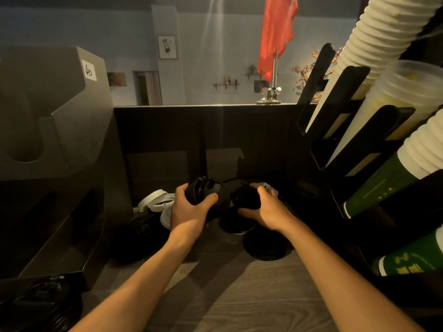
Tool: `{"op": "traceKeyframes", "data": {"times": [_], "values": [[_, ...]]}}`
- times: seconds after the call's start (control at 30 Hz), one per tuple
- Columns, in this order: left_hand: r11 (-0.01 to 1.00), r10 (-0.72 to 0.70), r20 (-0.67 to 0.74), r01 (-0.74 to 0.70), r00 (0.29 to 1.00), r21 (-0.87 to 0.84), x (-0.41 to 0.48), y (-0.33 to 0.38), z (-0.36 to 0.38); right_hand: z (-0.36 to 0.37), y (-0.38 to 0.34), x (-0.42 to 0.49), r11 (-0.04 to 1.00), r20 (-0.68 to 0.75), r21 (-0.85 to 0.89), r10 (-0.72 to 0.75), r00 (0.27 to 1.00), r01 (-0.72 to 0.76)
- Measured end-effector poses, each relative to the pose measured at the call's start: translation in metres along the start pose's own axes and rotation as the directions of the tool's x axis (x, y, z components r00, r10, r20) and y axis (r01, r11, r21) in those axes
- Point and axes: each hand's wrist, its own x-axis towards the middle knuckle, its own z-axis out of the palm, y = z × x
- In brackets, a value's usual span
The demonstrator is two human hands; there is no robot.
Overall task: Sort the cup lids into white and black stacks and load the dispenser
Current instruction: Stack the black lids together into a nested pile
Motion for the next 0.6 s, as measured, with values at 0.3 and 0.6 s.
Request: {"op": "traceKeyframes", "data": {"times": [0.3, 0.6], "values": [[1.000, 0.016, 0.035, -0.017, 0.999, 0.020, -0.003, 0.001, 0.001, 0.007, 0.005, -0.001, 0.978, 0.035, -0.183, -0.094, 0.995, 0.099], [0.999, 0.028, 0.041, -0.029, 0.999, 0.037, -0.005, 0.002, 0.000, 0.010, -0.001, -0.011, 0.932, 0.152, -0.258, -0.220, 0.964, 0.254]]}}
